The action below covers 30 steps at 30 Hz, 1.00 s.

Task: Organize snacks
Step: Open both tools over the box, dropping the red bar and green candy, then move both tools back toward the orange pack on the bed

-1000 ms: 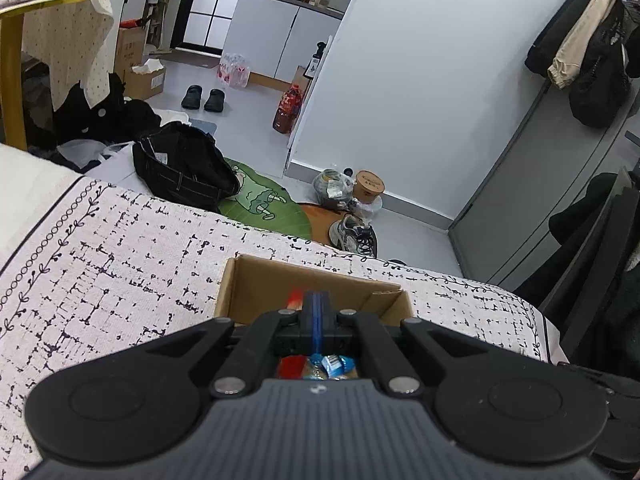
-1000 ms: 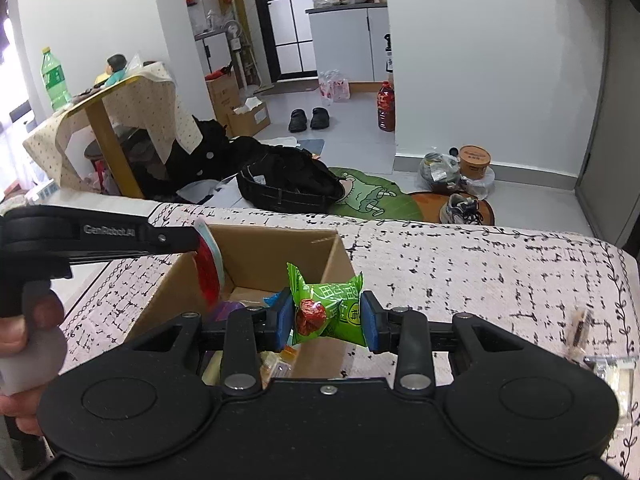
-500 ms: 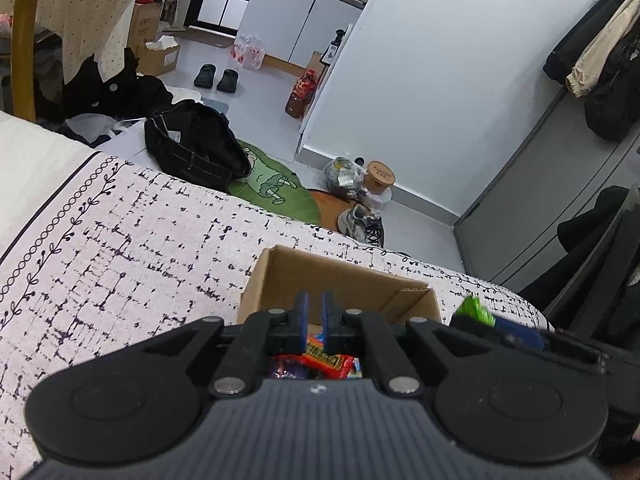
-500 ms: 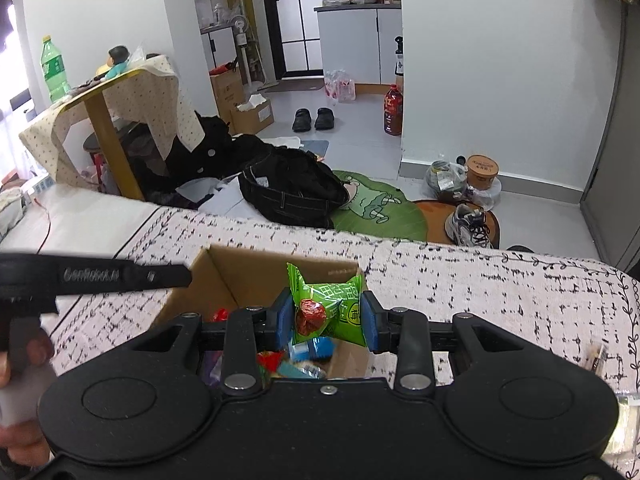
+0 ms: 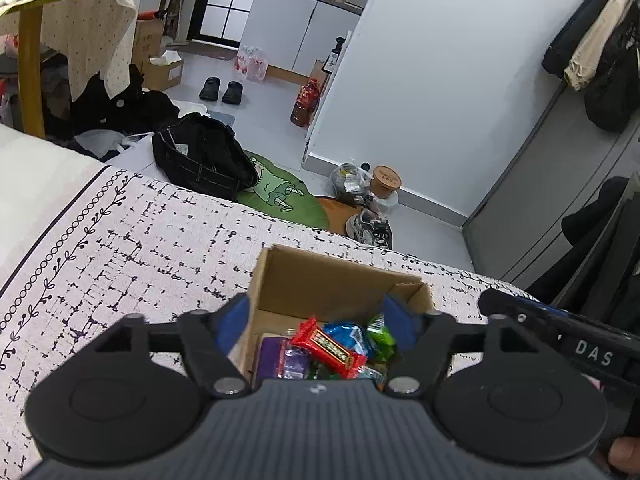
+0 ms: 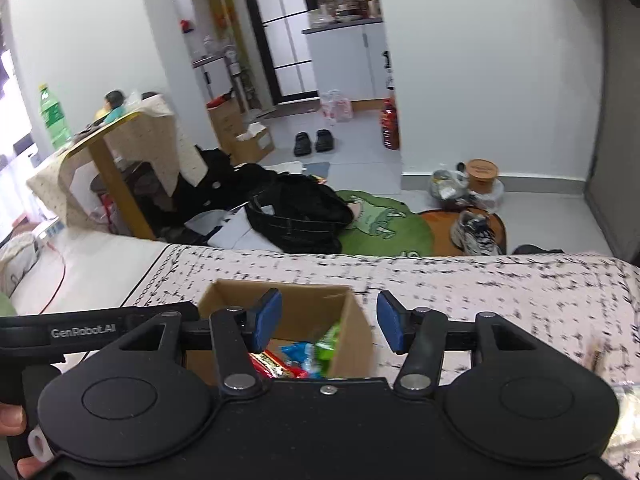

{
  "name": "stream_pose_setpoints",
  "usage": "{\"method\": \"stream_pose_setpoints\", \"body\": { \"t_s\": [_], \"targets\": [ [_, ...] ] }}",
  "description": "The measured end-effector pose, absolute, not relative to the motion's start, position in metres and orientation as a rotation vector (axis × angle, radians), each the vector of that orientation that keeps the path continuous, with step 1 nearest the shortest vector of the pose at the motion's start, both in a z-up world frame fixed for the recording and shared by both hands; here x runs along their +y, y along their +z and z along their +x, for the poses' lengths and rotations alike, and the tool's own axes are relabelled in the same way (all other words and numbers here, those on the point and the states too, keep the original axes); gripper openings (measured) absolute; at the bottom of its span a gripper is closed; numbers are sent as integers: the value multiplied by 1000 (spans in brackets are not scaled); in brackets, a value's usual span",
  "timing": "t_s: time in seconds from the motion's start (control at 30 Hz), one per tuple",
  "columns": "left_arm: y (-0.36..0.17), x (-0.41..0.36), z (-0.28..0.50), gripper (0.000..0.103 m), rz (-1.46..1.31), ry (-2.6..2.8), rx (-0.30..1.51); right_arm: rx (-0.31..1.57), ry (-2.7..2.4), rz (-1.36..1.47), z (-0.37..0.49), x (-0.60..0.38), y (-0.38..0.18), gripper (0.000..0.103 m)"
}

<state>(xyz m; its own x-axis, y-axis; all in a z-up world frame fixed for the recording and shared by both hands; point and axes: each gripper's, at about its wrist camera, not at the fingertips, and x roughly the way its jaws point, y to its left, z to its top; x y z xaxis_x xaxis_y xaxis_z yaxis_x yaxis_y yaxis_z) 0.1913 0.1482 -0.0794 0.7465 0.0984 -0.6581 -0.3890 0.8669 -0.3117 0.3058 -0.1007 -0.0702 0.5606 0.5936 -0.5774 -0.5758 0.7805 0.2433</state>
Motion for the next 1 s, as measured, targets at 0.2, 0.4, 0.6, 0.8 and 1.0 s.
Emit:
{"method": "stream_pose_setpoints", "body": {
  "t_s": [0.2,0.4,0.6,0.8,1.0],
  "targets": [
    [-79,125,196,88,-427,280,709,712,636,41,306,-126,-78,58],
    [-81,98,199,96,-398,255,720,727,578,57,304,-158,-86,68],
    [-81,73,201,103,-379,240,715,724,528,84,302,-190,-90,86],
    [-79,52,200,103,-363,220,700,706,504,125,299,-220,-93,100],
    [-77,28,200,103,-343,199,691,691,466,146,295,-248,-96,103]
  ]
}}
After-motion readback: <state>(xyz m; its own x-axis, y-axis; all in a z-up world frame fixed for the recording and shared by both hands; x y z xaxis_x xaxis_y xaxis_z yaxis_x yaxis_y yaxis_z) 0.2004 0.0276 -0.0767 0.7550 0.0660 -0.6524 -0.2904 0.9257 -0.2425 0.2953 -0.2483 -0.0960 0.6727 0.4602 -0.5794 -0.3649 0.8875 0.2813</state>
